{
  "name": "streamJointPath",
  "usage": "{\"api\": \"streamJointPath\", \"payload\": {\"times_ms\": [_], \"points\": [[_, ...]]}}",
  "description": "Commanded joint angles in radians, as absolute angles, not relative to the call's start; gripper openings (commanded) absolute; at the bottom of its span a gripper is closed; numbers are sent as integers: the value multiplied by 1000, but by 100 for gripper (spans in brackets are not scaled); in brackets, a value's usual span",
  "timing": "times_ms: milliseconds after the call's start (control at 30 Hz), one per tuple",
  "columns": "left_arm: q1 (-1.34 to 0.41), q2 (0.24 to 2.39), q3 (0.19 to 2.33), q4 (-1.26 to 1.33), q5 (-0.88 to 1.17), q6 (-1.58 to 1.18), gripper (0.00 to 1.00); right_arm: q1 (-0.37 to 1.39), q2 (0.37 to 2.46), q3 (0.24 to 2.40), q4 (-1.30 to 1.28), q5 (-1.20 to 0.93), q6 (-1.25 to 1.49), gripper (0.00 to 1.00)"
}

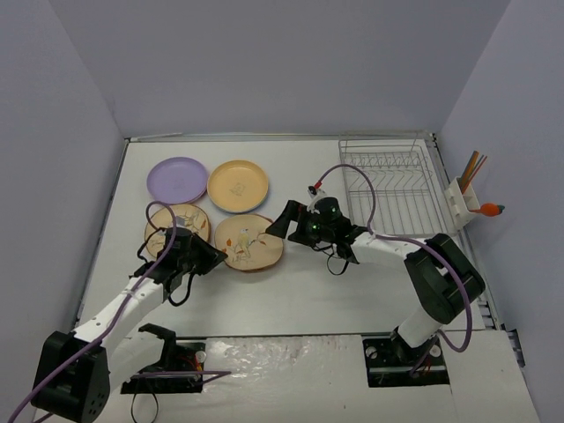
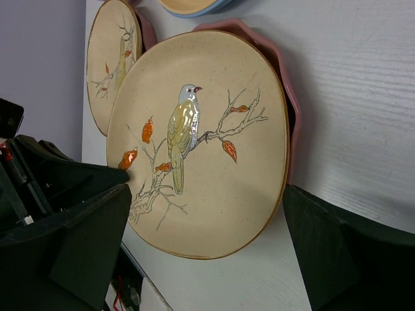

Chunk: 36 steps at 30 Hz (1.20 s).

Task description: Load the plates into the dish rack

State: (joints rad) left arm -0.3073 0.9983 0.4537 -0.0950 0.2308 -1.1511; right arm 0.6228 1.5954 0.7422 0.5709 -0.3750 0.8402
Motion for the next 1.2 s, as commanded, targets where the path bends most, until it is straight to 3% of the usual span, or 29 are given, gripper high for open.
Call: {"api": "streamJointPath", "payload": {"times_ms": [0, 500, 967, 1167], "points": [[-299, 913, 460, 147, 268, -1252, 0, 627, 1605, 738, 661, -388, 871, 100], [-291, 800, 347, 306, 297, -1359, 0, 632, 1626, 730, 658, -425, 883, 87], [-293, 831, 334, 452, 358, -1368, 0, 632, 1615, 774, 660, -476, 879, 78], [-293, 836, 351, 468, 382, -1355, 0, 622, 1610, 765, 753, -499, 937, 67]]}}
